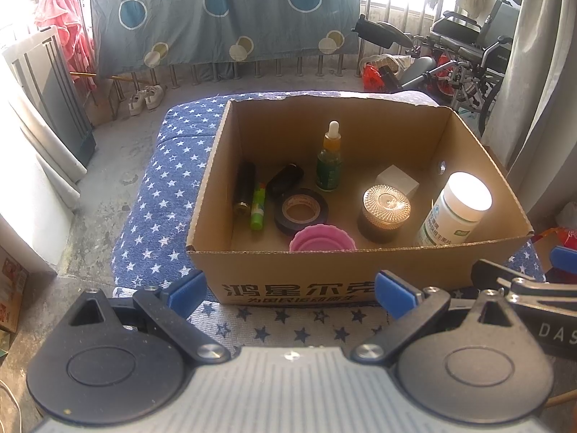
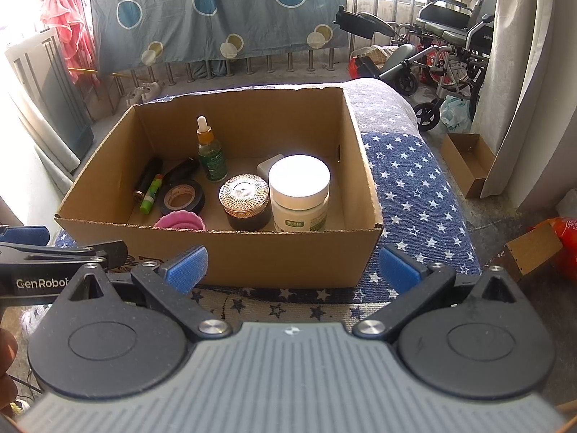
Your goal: Organize rigid objects
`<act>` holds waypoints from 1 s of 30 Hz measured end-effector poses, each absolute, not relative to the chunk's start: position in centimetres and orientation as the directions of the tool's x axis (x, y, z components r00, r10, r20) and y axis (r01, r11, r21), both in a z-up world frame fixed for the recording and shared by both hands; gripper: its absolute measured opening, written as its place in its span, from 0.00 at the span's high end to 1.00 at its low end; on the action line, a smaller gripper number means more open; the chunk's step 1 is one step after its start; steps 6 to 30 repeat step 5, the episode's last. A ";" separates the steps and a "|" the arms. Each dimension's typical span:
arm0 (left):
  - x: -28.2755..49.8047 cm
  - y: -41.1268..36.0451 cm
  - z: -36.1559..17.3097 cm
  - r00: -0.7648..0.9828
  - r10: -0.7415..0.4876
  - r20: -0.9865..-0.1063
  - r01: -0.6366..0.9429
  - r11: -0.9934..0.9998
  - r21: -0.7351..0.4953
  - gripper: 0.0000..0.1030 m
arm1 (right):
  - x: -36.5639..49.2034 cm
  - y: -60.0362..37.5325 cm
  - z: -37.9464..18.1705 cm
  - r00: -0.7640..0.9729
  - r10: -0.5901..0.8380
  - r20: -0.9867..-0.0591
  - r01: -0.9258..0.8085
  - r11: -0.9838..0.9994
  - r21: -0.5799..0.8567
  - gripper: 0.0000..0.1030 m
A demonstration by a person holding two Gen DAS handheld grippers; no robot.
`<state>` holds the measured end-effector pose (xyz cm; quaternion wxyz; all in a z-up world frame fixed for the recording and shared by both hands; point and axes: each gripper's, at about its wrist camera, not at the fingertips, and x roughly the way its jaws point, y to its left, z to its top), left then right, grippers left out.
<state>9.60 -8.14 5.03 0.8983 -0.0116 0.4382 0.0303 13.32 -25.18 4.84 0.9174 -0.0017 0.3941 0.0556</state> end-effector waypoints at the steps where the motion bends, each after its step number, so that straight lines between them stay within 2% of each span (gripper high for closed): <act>1: 9.6 -8.1 5.1 0.614 0.044 -0.788 -0.065 0.998 0.005 0.03 | 13.3 -25.2 4.8 0.683 0.101 -0.723 -0.103 0.994 0.041 0.01; 30: 9.6 -8.1 5.0 0.614 0.045 -0.788 -0.065 0.998 0.006 0.03 | 13.3 -25.2 4.9 0.683 0.101 -0.723 -0.103 0.994 0.041 0.01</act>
